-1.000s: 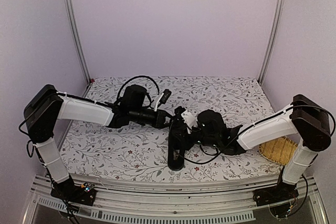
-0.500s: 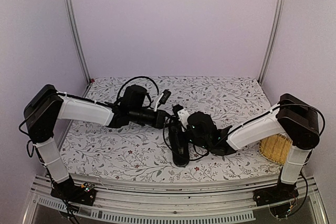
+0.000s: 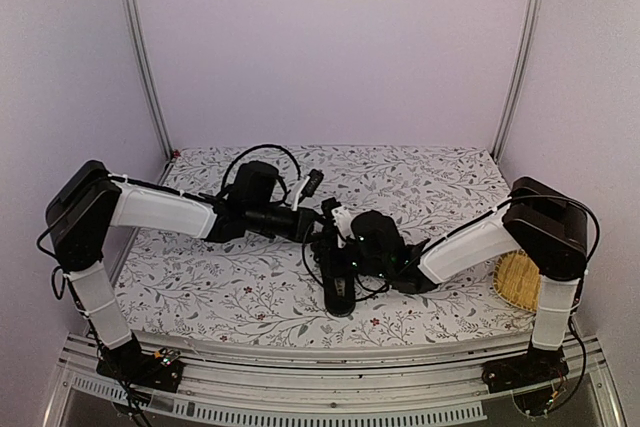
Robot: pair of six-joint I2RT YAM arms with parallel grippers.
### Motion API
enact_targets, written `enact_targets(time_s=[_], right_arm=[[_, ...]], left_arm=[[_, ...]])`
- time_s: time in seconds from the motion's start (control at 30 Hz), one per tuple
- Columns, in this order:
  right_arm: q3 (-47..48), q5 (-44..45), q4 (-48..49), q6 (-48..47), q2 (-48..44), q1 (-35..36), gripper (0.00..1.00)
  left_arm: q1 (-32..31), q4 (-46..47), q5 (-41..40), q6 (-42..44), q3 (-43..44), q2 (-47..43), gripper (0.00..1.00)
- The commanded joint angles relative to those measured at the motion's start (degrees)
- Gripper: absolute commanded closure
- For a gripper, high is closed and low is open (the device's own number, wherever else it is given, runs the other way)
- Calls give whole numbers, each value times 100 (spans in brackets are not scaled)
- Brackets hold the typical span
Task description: Tie the shoes
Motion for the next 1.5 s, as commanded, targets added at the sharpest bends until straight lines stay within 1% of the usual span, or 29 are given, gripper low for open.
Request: enact_targets(time_s=[0.0, 0.03, 0.13, 0.2, 0.3, 0.33, 0.4, 0.43, 0.53, 0.6, 0.7, 0.77, 0.83, 0.9, 1.0, 1.13, 1.47], right_arm=[[-311, -1127, 751, 731, -28, -233, 98], [-369, -1307, 818, 814, -36, -283, 98], [-457, -1706, 988, 1044, -85, -401, 98], [-513, -1923, 1107, 1189, -146, -467, 98], [-554, -2170, 1203, 1345, -196, -579, 98], [-566, -2242, 1214, 1386, -199, -601, 98], [-585, -2369, 1264, 1454, -208, -644, 98], [-603, -2410, 1279, 1486, -212, -670, 98], [-653, -2447, 1295, 1526, -234, -697, 98], [-668, -2474, 1300, 1561, -236, -730, 98], [-672, -2552, 1314, 1595, -239, -745, 98], [-663, -2587, 1316, 1647, -255, -761, 98], [-655, -2620, 1317, 1683, -273, -778, 98], [-642, -2645, 1309, 1701, -278, -797, 98], [-619, -2663, 1301, 1713, -265, -808, 98], [-592, -2656, 1261, 1719, -260, -803, 98], [-522, -2627, 1167, 1706, -243, -802, 98]], left_arm=[[50, -122, 187, 88, 207, 121, 87], [92, -155, 199, 101, 185, 113, 81], [182, -204, 341, 215, 53, 48, 57], [221, -257, 416, 360, -101, -76, 46], [295, -366, 513, 600, -308, -255, 37], [324, -394, 540, 644, -394, -331, 35], [369, -407, 620, 785, -574, -486, 22], [396, -401, 675, 860, -670, -546, 18], [449, -349, 869, 1029, -927, -715, 8], [470, -290, 990, 1138, -1052, -786, 4], [490, -244, 1062, 1364, -1191, -813, 4], [489, -81, 1050, 1447, -1368, -824, 8], [479, 52, 1036, 1527, -1472, -804, 17], [467, 260, 927, 1563, -1585, -782, 34], [454, 552, 655, 1655, -1676, -729, 52], [361, 669, 438, 1864, -1600, -617, 59], [173, 552, 355, 2207, -1251, -106, 66]])
